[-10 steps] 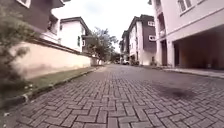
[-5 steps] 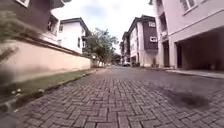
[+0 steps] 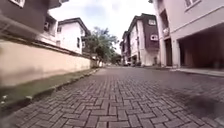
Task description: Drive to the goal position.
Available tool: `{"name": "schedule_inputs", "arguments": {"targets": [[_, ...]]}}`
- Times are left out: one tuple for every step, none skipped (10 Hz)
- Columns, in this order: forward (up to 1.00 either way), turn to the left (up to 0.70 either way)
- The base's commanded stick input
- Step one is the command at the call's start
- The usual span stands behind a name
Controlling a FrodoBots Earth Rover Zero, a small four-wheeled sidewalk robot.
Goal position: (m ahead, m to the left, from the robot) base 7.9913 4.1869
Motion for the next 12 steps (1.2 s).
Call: {"name": "schedule_inputs", "arguments": {"targets": [[0.69,0.03],[0.69,0.03],[0.69,0.03],[0.69,0.03],[0.69,0.03],[0.69,0.03],[0.69,0.03],[0.69,0.03],[0.69,0.03],[0.69,0.03],[0.69,0.03],[0.69,0.03]]}}
